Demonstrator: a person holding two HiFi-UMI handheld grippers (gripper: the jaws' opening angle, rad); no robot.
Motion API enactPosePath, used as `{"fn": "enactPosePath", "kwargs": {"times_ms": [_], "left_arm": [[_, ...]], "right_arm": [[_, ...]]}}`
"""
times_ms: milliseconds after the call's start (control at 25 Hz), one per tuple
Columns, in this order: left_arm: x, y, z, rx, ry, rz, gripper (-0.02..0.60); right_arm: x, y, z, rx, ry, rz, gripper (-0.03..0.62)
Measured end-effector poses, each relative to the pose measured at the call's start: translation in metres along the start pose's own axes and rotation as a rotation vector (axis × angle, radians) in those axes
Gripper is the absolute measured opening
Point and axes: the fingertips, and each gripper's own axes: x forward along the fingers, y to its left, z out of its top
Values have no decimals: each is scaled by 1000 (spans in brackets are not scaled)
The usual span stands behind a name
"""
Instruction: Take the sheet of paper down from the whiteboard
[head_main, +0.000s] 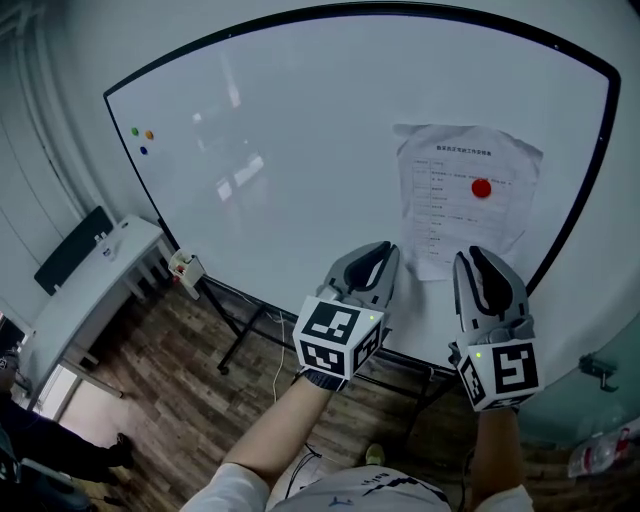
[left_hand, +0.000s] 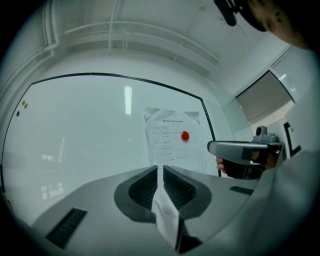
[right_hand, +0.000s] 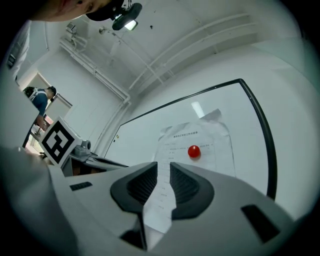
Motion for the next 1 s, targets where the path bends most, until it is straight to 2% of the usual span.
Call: {"fn": "enactPosePath", "kwargs": {"times_ms": [80, 240, 480, 800, 1000], "left_arm": [[12, 5, 0, -2, -3, -6, 48], [31, 18, 0, -2, -12, 7, 77], [47, 27, 2, -4, -28, 12, 80], [57, 25, 7, 4, -37, -24, 80], [61, 23, 8, 8, -39, -34, 80]], "right_arm": [[8, -7, 0, -4, -3, 14, 84], [18, -20, -2, -40, 1, -2, 92], [29, -32, -3, -78, -8, -29, 92], [34, -38, 2, -101, -17, -58, 97], [40, -45, 11, -158, -29, -99, 110]]}}
